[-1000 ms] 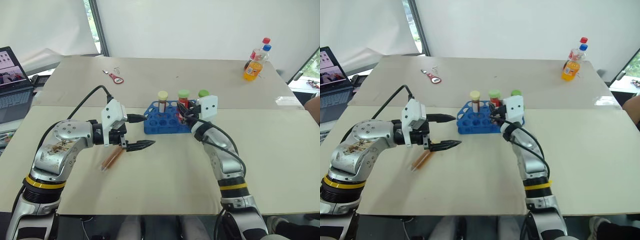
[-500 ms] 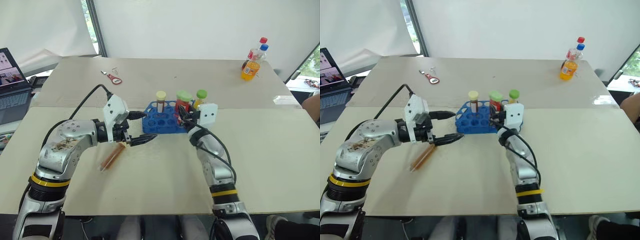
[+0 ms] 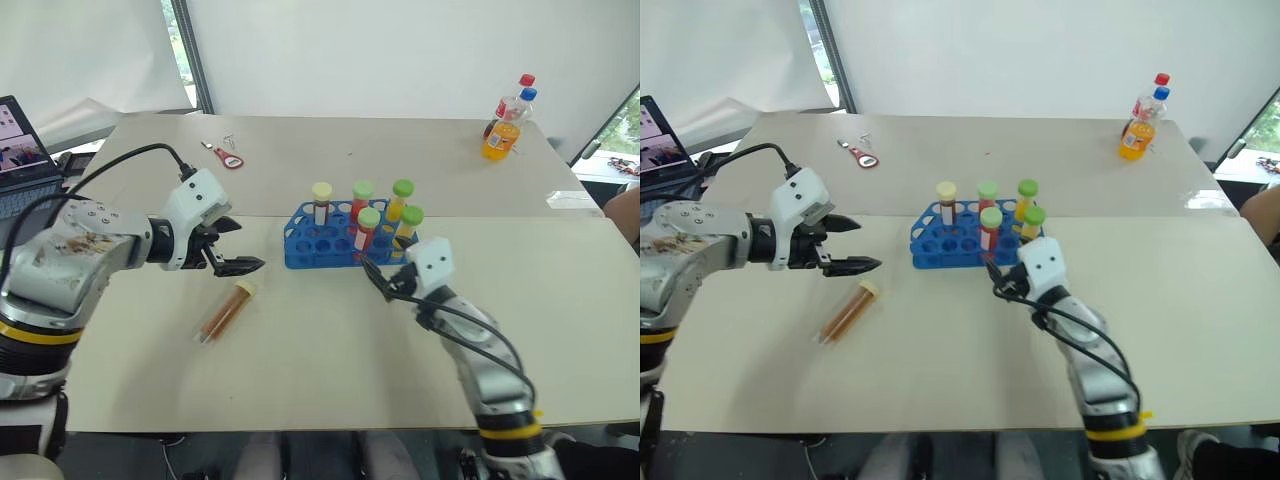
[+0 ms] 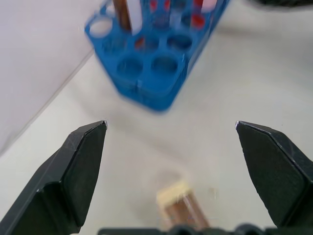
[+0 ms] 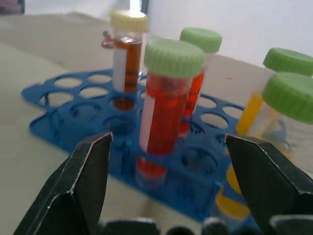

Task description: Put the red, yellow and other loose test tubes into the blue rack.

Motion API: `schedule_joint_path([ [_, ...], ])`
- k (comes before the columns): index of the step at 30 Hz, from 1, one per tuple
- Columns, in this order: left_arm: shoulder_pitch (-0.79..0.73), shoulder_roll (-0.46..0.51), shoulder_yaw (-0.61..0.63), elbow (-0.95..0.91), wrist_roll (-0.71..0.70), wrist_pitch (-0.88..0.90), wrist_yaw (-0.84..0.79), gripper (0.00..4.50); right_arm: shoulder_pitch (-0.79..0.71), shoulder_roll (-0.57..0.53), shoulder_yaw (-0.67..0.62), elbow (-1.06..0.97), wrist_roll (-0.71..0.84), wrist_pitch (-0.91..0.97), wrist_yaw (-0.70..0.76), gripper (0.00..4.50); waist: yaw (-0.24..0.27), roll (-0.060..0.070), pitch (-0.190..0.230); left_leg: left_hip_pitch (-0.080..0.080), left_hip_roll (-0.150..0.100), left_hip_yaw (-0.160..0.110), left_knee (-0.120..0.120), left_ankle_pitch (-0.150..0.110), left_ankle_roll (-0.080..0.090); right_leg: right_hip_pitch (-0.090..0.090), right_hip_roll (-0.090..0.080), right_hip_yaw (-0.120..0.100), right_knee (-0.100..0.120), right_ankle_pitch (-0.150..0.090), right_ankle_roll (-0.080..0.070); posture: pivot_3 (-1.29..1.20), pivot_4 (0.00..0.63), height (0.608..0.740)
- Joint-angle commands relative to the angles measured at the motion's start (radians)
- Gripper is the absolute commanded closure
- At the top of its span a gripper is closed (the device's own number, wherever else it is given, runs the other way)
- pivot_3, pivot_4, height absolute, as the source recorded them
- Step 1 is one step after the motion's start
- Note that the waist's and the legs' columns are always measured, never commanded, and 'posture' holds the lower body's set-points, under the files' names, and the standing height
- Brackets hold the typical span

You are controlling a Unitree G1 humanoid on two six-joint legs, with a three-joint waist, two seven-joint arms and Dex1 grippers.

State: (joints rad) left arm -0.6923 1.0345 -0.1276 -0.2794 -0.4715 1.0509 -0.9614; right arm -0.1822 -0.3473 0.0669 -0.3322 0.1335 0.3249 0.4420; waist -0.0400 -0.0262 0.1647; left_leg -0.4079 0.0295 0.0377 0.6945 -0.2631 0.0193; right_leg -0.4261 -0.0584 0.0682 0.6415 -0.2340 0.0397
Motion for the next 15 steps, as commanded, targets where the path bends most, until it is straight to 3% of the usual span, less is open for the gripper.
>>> schedule_joint_path([
  [1, -0.039, 0.095, -0.050, -0.019, -0.015, 0.120, -0.068, 0.00, 0.024, -0.122, -0.032, -0.181, 0.147, 0.123, 0.167, 0.44, -0.003, 0.000, 0.000, 0.001, 0.000, 0.000, 0.000, 0.000, 0.000, 0.000, 0.000, 0.000, 0.000, 0.000, 0.000, 0.00, 0.150, 0.740],
  [6, -0.099, 0.144, -0.171, -0.002, -0.017, 0.242, -0.120, 0.00, 0.003, -0.309, -0.068, -0.294, 0.314, 0.259, 0.337, 0.44, 0.003, -0.001, 0.001, 0.002, 0.001, 0.001, 0.001, 0.000, 0.000, 0.001, 0.001, 0.000, 0.000, -0.002, -0.002, 0.00, 0.150, 0.740],
  [10, -0.169, 0.072, -0.262, 0.095, 0.014, 0.345, -0.067, 0.00, -0.030, -0.406, -0.072, -0.366, 0.419, 0.356, 0.405, 0.44, 0.017, -0.001, 0.001, 0.002, 0.000, 0.002, 0.002, 0.000, 0.000, 0.001, 0.002, 0.000, 0.000, -0.003, -0.001, 0.00, 0.150, 0.740],
  [15, -0.234, 0.016, -0.378, 0.185, 0.068, 0.342, -0.053, 0.00, -0.048, -0.489, -0.095, -0.426, 0.531, 0.451, 0.438, 0.44, 0.029, -0.003, 0.002, 0.001, 0.000, 0.002, 0.002, 0.000, 0.000, 0.001, 0.002, 0.000, 0.000, -0.003, -0.001, 0.00, 0.150, 0.740],
])
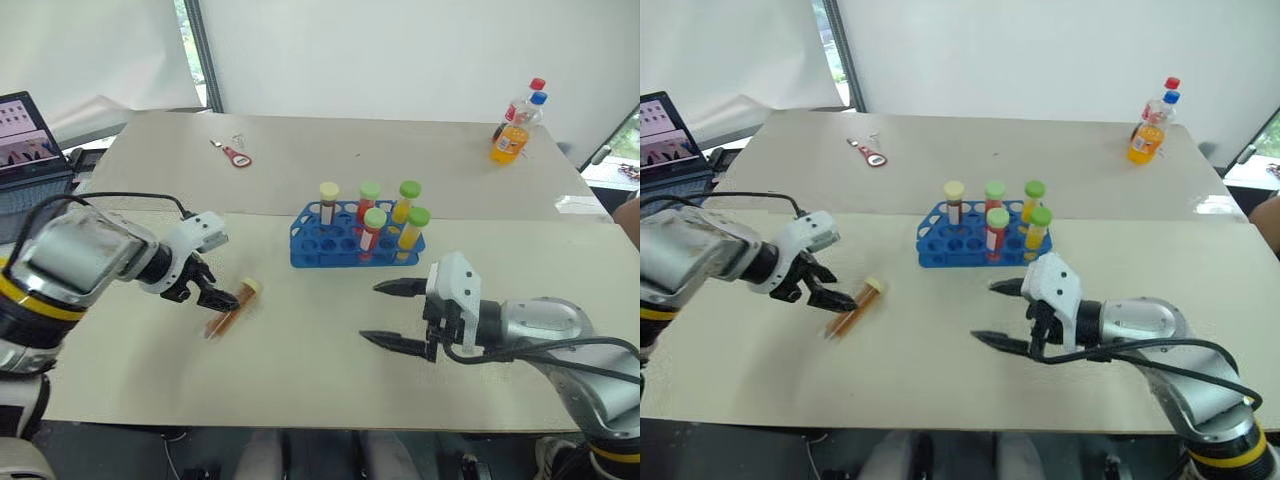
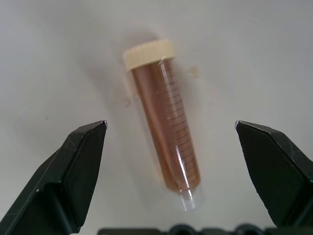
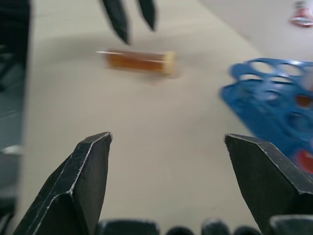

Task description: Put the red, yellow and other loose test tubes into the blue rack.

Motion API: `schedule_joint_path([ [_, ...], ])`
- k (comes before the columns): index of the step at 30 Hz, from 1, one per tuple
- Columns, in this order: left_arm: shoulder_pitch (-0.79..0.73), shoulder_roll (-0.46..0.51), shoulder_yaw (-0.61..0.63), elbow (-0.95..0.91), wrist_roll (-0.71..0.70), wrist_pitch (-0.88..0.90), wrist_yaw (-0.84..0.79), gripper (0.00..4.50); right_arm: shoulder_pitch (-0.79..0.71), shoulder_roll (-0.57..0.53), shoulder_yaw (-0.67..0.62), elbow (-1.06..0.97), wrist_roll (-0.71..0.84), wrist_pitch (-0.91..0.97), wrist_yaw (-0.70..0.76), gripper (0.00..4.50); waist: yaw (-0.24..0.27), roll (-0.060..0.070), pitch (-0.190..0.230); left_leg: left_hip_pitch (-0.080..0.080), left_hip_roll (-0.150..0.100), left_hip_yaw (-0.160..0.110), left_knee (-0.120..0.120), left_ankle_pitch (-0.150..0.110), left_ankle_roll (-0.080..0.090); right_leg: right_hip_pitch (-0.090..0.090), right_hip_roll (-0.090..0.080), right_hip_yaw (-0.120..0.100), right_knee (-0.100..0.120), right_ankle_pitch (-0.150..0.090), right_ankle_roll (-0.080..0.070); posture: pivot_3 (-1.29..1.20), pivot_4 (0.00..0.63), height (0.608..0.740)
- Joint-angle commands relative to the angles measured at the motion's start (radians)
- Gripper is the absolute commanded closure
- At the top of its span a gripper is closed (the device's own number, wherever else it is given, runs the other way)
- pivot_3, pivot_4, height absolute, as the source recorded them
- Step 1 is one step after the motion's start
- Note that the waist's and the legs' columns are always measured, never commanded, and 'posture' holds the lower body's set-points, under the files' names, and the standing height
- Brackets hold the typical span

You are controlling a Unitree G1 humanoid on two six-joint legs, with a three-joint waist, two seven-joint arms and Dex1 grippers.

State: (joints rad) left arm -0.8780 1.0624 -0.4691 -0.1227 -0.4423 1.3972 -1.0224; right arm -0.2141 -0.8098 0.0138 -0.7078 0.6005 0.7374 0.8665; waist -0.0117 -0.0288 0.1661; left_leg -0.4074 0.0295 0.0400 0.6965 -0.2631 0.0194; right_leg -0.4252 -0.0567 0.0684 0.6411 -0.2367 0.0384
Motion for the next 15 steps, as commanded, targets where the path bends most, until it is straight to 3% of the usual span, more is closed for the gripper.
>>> schedule_joint_path([
  [1, -0.062, -0.029, -0.055, 0.042, 0.048, 0.001, 0.016, 0.00, -0.021, -0.036, -0.050, -0.054, 0.080, 0.052, 0.010, 0.44, 0.002, -0.001, 0.001, 0.000, 0.000, 0.000, 0.000, 0.000, 0.000, 0.000, 0.000, 0.000, 0.000, 0.000, 0.000, 0.00, 0.150, 0.740],
  [8, -0.128, -0.151, -0.096, 0.098, 0.073, 0.056, 0.076, 0.00, -0.050, -0.055, -0.101, -0.063, 0.152, 0.118, -0.050, 0.44, 0.008, -0.003, 0.002, -0.002, -0.001, -0.001, 0.003, 0.000, 0.000, 0.000, 0.000, 0.000, 0.000, 0.000, 0.000, 0.00, 0.150, 0.740],
  [12, -0.111, -0.170, -0.103, 0.091, 0.073, 0.056, 0.099, 0.00, -0.049, -0.071, -0.125, -0.074, 0.183, 0.143, -0.073, 0.44, 0.005, -0.003, 0.002, -0.002, 0.000, -0.002, 0.003, 0.000, 0.000, -0.001, 0.000, 0.000, 0.001, 0.000, 0.000, 0.00, 0.150, 0.740],
  [15, -0.087, -0.160, -0.115, 0.066, 0.072, 0.047, 0.106, 0.83, -0.048, -0.081, -0.156, -0.083, 0.226, 0.164, -0.095, 0.41, 0.002, -0.003, 0.002, -0.002, 0.000, -0.005, 0.002, 0.000, 0.000, -0.001, 0.000, 0.000, 0.001, 0.000, 0.000, 0.00, 0.150, 0.740],
])
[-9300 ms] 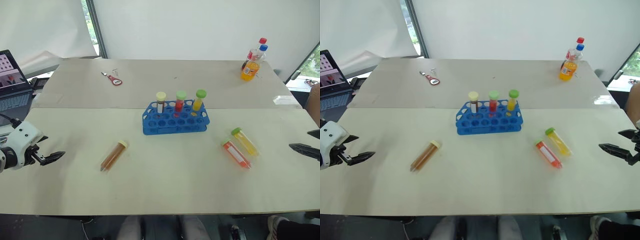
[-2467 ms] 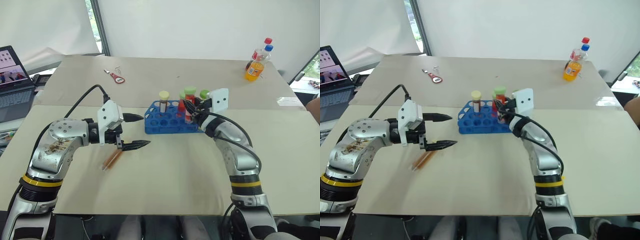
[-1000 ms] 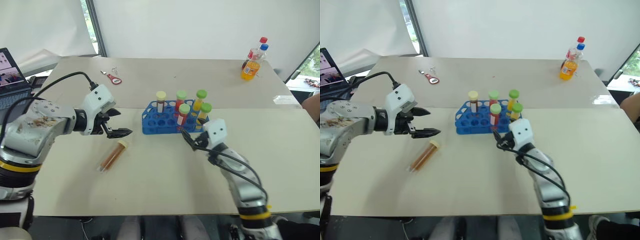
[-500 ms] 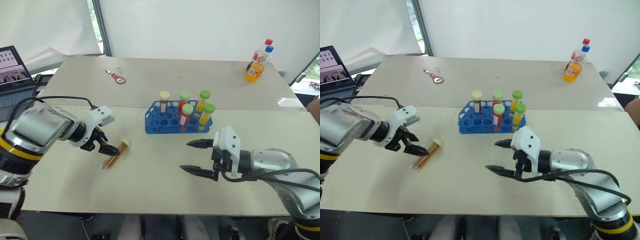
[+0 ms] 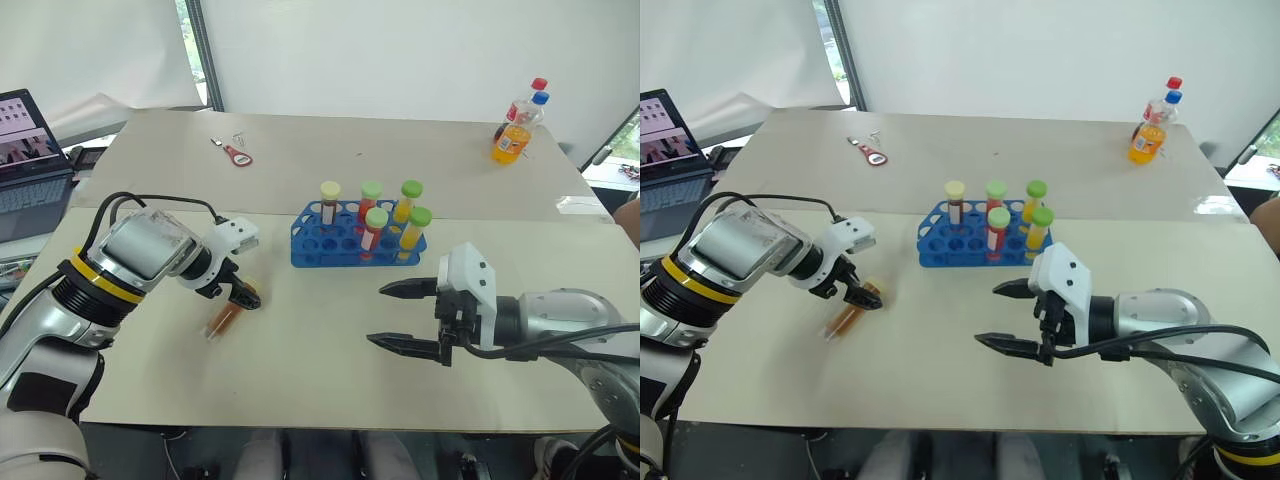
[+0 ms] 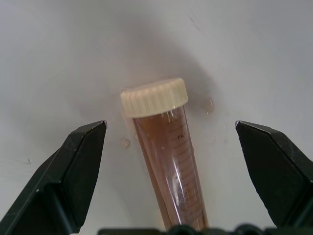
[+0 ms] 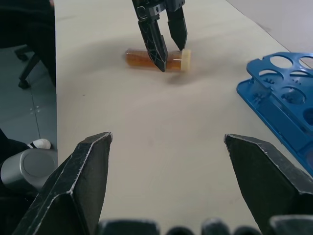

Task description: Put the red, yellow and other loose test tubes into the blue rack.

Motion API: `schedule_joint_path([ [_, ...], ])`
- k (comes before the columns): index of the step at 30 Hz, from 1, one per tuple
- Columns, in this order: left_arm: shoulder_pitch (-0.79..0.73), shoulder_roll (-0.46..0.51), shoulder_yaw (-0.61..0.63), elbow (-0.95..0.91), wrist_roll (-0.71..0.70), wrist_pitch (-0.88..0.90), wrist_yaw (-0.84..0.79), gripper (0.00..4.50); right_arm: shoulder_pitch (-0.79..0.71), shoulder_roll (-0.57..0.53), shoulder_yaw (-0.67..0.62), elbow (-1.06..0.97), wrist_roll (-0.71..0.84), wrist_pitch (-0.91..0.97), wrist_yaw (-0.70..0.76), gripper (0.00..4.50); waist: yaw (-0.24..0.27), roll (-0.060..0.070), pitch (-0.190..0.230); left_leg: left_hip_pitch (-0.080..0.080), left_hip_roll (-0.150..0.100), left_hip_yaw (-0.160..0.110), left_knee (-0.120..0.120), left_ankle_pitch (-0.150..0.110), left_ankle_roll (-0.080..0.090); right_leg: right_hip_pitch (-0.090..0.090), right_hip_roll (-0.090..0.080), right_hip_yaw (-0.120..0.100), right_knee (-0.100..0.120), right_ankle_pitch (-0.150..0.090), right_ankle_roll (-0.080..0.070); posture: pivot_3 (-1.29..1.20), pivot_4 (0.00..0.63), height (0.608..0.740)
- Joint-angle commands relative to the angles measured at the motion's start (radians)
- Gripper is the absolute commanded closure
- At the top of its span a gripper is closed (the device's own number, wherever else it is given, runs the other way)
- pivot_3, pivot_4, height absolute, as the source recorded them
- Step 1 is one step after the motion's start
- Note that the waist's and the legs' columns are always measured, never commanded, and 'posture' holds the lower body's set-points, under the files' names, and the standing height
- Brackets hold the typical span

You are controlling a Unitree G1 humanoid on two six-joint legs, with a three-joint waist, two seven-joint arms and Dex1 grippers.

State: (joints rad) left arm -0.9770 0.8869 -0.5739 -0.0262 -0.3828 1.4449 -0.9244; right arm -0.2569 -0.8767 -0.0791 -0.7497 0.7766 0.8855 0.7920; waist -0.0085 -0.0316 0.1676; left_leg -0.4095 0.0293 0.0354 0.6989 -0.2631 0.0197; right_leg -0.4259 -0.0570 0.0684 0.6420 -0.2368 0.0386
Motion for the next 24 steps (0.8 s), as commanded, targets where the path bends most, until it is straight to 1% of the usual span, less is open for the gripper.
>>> schedule_joint_path([
  [1, 0.019, 0.021, -0.015, -0.037, 0.012, -0.006, 0.008, 1.22, -0.007, -0.016, -0.073, -0.043, 0.064, 0.023, -0.029, 0.41, -0.002, 0.000, 0.000, 0.000, 0.000, 0.000, 0.000, 0.000, 0.000, 0.000, 0.000, 0.000, 0.000, 0.000, 0.000, 0.00, 0.150, 0.740],
  [5, 0.061, 0.020, -0.022, -0.032, 0.032, -0.035, 0.032, 3.28, -0.014, -0.023, -0.111, -0.047, 0.110, 0.045, -0.067, 0.41, -0.002, 0.000, 0.000, 0.000, 0.000, -0.001, 0.000, 0.000, 0.000, 0.000, 0.000, 0.000, 0.000, 0.000, 0.000, 0.00, 0.150, 0.740],
  [6, 0.065, 0.016, -0.018, -0.029, 0.033, -0.037, 0.034, 3.58, -0.016, -0.025, -0.114, -0.049, 0.119, 0.048, -0.075, 0.41, -0.001, 0.000, 0.000, 0.001, 0.000, 0.000, 0.000, 0.000, 0.000, 0.001, 0.000, 0.000, 0.000, 0.000, 0.000, 0.00, 0.150, 0.740],
  [8, 0.067, 0.005, -0.008, -0.023, 0.036, -0.060, 0.033, 3.63, -0.012, -0.032, -0.124, -0.053, 0.137, 0.051, -0.084, 0.41, 0.000, 0.000, 0.000, 0.001, 0.000, 0.000, 0.000, 0.000, 0.000, 0.001, 0.000, 0.000, 0.000, 0.000, 0.000, 0.00, 0.150, 0.740],
  [10, 0.064, 0.009, -0.004, -0.020, 0.047, -0.160, -0.005, 3.63, -0.007, -0.043, -0.135, -0.055, 0.155, 0.054, -0.091, 0.41, 0.002, 0.000, 0.000, 0.001, 0.000, 0.000, 0.000, 0.000, 0.000, 0.001, 0.000, 0.000, 0.000, 0.000, 0.000, 0.00, 0.150, 0.740],
  [13, 0.054, -0.003, 0.051, -0.002, 0.038, -0.281, -0.060, 3.63, 0.015, -0.073, -0.163, -0.059, 0.168, 0.051, -0.090, 0.41, 0.010, 0.000, 0.000, 0.001, 0.000, 0.000, 0.001, 0.000, 0.000, 0.001, 0.000, 0.000, 0.000, 0.000, 0.000, 0.00, 0.150, 0.740],
  [16, 0.057, -0.043, 0.153, 0.049, 0.017, -0.489, -0.127, 3.63, 0.058, -0.115, -0.216, -0.067, 0.151, 0.028, -0.071, 0.41, 0.022, 0.000, 0.000, -0.001, -0.001, 0.001, 0.003, 0.000, 0.000, 0.001, -0.001, 0.000, 0.000, 0.000, 0.000, 0.00, 0.150, 0.740],
  [19, 0.058, -0.097, 0.233, 0.106, 0.009, -0.607, -0.151, 3.63, 0.098, -0.141, -0.263, -0.068, 0.134, 0.007, -0.056, 0.41, 0.021, 0.000, 0.000, -0.004, -0.001, 0.003, 0.005, 0.000, 0.000, 0.001, -0.001, -0.001, 0.000, 0.000, 0.000, 0.00, 0.150, 0.740],
  [22, 0.029, -0.207, 0.324, 0.166, -0.023, -0.658, -0.134, 3.63, 0.114, -0.152, -0.288, -0.075, 0.116, -0.005, -0.070, 0.41, 0.021, 0.000, 0.000, -0.004, -0.001, 0.003, 0.006, 0.000, 0.000, 0.001, -0.001, -0.001, 0.000, 0.000, 0.000, 0.00, 0.150, 0.740],
  [24, 0.007, -0.299, 0.373, 0.209, -0.023, -0.731, -0.094, 3.63, 0.107, -0.158, -0.289, -0.087, 0.107, 0.006, -0.099, 0.41, 0.023, 0.000, 0.000, -0.005, -0.001, 0.003, 0.006, 0.000, 0.000, 0.001, -0.001, -0.001, 0.000, 0.000, 0.001, 0.00, 0.150, 0.740],
])
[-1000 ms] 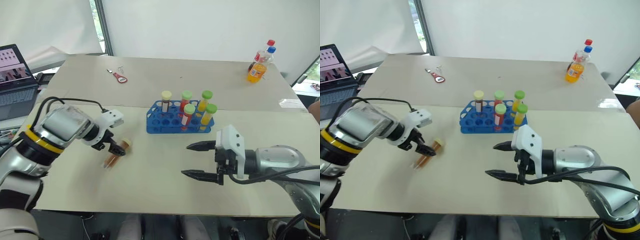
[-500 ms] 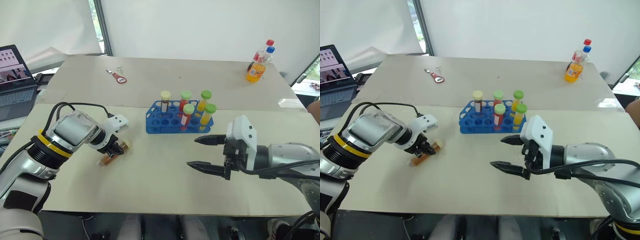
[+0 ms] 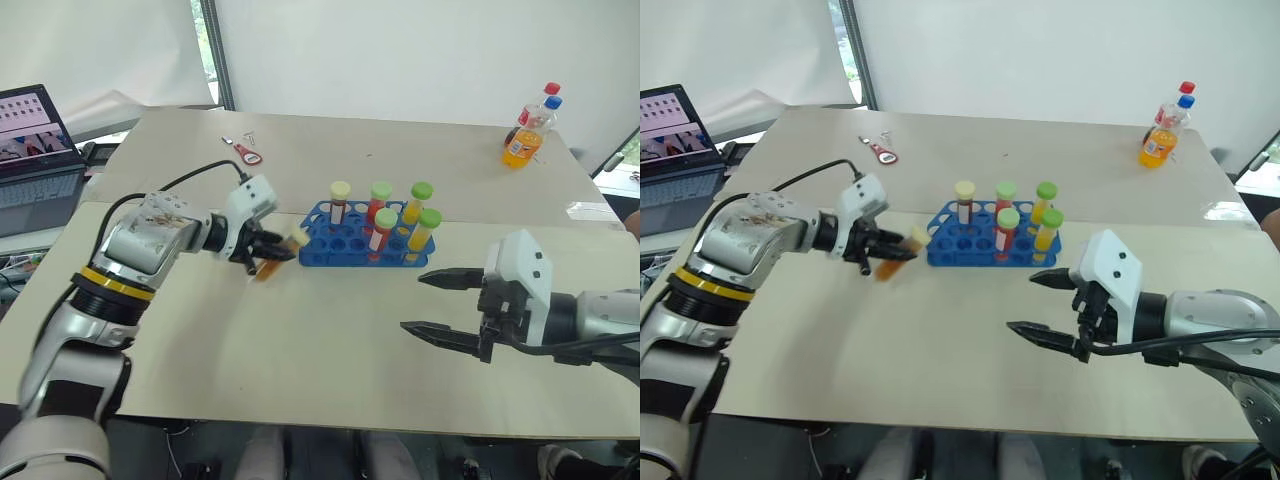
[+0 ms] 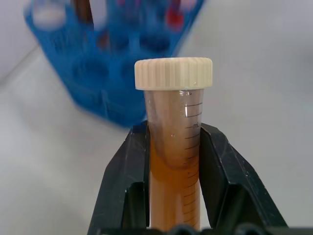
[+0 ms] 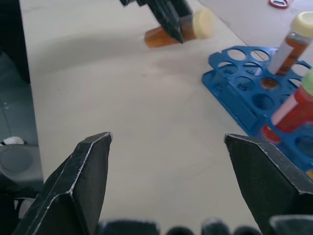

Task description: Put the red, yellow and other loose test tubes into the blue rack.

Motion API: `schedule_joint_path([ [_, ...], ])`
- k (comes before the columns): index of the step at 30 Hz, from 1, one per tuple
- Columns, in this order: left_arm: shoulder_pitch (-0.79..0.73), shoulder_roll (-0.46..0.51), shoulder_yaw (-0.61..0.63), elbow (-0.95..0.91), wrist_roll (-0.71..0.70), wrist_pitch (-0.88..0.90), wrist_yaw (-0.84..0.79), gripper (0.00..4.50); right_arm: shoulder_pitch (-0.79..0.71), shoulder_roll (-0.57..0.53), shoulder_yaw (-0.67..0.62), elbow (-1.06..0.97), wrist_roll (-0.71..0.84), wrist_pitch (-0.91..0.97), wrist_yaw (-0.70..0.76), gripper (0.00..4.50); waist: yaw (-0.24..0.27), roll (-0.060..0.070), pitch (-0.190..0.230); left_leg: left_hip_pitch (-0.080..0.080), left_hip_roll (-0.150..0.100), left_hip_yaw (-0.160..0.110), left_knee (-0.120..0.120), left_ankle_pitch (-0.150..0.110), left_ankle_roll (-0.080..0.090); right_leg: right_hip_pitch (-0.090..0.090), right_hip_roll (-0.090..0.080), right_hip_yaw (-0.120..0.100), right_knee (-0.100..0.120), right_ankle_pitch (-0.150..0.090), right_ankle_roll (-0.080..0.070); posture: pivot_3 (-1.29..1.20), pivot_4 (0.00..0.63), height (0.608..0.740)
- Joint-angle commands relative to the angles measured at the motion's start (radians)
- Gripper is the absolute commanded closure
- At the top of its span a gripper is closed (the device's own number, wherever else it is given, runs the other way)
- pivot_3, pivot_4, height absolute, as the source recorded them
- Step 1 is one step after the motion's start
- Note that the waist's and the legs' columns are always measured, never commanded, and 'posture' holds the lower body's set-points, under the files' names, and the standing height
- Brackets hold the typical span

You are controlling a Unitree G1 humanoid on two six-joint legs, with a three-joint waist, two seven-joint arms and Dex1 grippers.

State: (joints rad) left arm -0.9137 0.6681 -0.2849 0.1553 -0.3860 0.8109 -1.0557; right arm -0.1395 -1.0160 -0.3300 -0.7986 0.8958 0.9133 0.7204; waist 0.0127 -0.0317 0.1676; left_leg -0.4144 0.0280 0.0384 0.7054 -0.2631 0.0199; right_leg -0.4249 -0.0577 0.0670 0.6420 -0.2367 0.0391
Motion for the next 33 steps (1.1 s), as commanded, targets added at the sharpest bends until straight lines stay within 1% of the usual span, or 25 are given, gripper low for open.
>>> schedule_joint_path([
  [1, -0.064, -0.118, 0.101, 0.047, -0.014, -0.126, 0.058, 3.63, -0.014, -0.020, -0.039, -0.039, -0.014, -0.017, -0.038, 0.41, 0.002, 0.000, 0.000, 0.000, 0.000, 0.000, 0.000, 0.000, 0.000, 0.000, 0.000, 0.000, 0.000, 0.000, 0.000, 0.00, 0.150, 0.740],
  [2, -0.073, -0.156, 0.120, 0.072, -0.012, -0.157, 0.076, 3.63, -0.024, -0.016, -0.038, -0.038, -0.012, -0.009, -0.058, 0.41, 0.001, 0.000, 0.000, -0.001, 0.000, -0.001, 0.001, 0.000, 0.000, 0.000, 0.000, 0.000, 0.000, 0.000, 0.000, 0.00, 0.150, 0.740],
  [5, -0.095, -0.286, 0.164, 0.221, 0.019, -0.353, 0.128, 3.63, -0.120, 0.032, -0.026, -0.002, 0.140, 0.132, -0.265, 0.41, -0.003, 0.000, 0.000, -0.001, -0.001, -0.001, 0.001, 0.000, 0.000, 0.000, 0.000, 0.000, 0.000, 0.001, 0.001, 0.00, 0.150, 0.740],
  [6, -0.099, -0.321, 0.172, 0.268, 0.035, -0.421, 0.143, 3.63, -0.135, 0.037, -0.021, -0.004, 0.167, 0.156, -0.300, 0.41, -0.003, 0.000, 0.000, -0.001, -0.001, -0.002, 0.001, 0.000, 0.000, 0.000, 0.000, 0.001, 0.000, 0.001, 0.001, 0.00, 0.150, 0.740],
  [8, -0.106, -0.376, 0.188, 0.337, 0.054, -0.502, 0.166, 3.63, -0.142, 0.036, -0.020, -0.018, 0.201, 0.178, -0.343, 0.41, -0.003, 0.000, 0.000, -0.001, -0.001, -0.002, 0.001, 0.000, 0.000, 0.000, -0.001, 0.001, 0.000, 0.001, 0.001, 0.00, 0.150, 0.740],
  [10, -0.109, -0.408, 0.187, 0.384, 0.073, -0.563, 0.166, 3.63, -0.138, 0.030, -0.030, -0.025, 0.241, 0.195, -0.383, 0.41, -0.004, 0.000, 0.000, -0.001, -0.001, -0.002, 0.001, -0.001, 0.001, 0.000, 0.000, 0.001, 0.000, 0.001, 0.001, 0.00, 0.150, 0.740],
  [15, -0.115, -0.443, 0.185, 0.486, 0.112, -0.658, 0.157, 3.63, -0.105, -0.008, -0.066, -0.043, 0.320, 0.213, -0.446, 0.41, -0.002, 0.000, 0.000, -0.002, -0.001, -0.005, 0.001, -0.001, 0.002, -0.001, -0.001, 0.001, -0.001, 0.001, 0.001, 0.00, 0.150, 0.740],
  [20, -0.123, -0.457, 0.187, 0.543, 0.130, -0.693, 0.141, 3.63, -0.069, -0.045, -0.094, -0.046, 0.381, 0.204, -0.499, 0.41, -0.001, 0.000, 0.000, -0.002, -0.002, -0.007, 0.001, -0.001, 0.002, 0.000, -0.001, 0.001, -0.001, 0.001, 0.002, 0.00, 0.150, 0.740],
  [33, -0.083, -0.519, 0.208, 0.629, 0.188, -0.822, 0.195, 3.63, -0.032, -0.066, -0.074, -0.051, 0.411, 0.173, -0.576, 0.41, 0.000, 0.000, 0.000, -0.002, -0.002, -0.008, 0.001, -0.001, 0.002, 0.001, -0.001, 0.001, -0.001, 0.001, 0.002, 0.00, 0.150, 0.740],
])
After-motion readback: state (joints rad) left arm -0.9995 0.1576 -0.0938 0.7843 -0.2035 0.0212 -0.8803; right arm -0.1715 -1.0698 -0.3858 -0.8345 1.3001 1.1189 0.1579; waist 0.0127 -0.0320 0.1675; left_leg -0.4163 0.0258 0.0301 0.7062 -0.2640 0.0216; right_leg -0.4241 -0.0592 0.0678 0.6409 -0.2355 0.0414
